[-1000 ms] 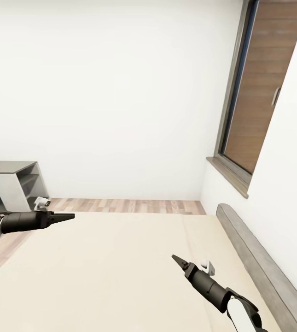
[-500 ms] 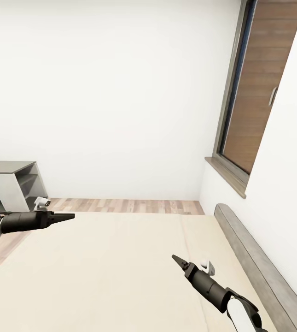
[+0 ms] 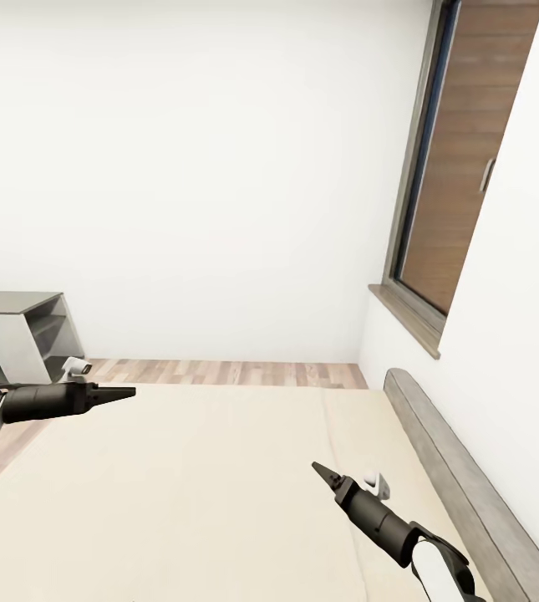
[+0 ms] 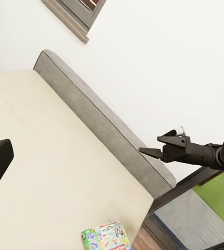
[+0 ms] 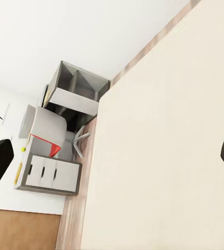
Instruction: Put all the toys in the child's room - the three board games (two on the bed and one on the table), the two jigsaw puzzles on the table, and the tennis ball on the table - inside the toy box on the table in the child's room.
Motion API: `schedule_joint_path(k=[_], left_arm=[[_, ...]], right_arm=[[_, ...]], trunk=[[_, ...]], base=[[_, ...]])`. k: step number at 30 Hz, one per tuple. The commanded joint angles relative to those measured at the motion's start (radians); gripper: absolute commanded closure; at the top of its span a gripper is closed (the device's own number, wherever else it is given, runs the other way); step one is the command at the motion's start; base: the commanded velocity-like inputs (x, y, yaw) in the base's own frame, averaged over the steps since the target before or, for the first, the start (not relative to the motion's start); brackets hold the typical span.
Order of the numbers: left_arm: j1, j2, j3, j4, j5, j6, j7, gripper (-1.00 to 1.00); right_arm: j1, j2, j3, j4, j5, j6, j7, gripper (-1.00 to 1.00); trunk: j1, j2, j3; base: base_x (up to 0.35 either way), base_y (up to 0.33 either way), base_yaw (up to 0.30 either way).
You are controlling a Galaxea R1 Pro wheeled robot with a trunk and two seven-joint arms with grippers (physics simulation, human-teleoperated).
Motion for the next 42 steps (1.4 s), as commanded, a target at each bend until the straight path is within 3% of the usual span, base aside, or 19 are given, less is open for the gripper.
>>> schedule_joint_path(k=[1, 42], left_arm=[[0.000, 0.000, 0.000, 0.000, 0.000, 0.011, -0.004, -1.00], [-0.001, 0.000, 0.000, 0.001, 0.000, 0.011, -0.004, -1.00]], right_arm=[[0.000, 0.001, -0.002, 0.000, -0.004, 0.006, 0.002, -1.00], [0.000, 0.005, -0.001, -0.003, -0.004, 0.006, 0.001, -1.00]], trunk=[[0.000, -0.001, -0.001], [0.000, -0.001, -0.001]], base=[[-0.004, -0.015, 0.000], [0.000, -0.029, 0.000]])
